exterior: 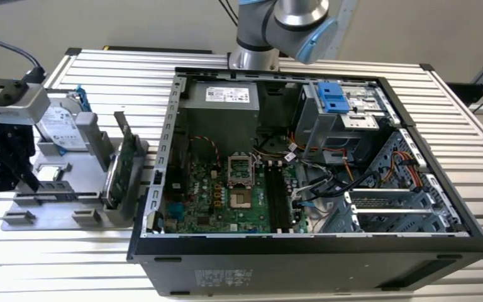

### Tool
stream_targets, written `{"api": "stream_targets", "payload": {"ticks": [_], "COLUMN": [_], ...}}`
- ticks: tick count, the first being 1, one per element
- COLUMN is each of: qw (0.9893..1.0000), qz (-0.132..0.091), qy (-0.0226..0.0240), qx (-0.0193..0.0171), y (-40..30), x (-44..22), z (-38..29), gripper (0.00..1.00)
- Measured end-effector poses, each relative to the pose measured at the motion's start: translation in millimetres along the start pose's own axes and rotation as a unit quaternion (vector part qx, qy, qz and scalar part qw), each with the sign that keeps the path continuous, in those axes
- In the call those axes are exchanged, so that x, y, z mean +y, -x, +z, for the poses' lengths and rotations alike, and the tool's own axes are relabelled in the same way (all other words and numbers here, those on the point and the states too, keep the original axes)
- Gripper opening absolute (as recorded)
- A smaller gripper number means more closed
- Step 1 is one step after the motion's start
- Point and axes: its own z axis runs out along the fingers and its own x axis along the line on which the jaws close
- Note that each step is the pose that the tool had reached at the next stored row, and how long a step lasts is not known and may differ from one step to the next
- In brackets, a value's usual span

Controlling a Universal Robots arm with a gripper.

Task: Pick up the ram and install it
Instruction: 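Pick up the ram and move it above insertion slot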

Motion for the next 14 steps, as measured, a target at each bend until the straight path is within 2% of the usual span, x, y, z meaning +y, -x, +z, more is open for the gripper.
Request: {"api": "stream_targets", "payload": {"ticks": [14], "qw": [1.0], "qz": [0.0], "qy": [0.0], "qx": [0.0], "y": [0.2], "x": [0.2], "z": [-14.0], "gripper": [0.0]}}
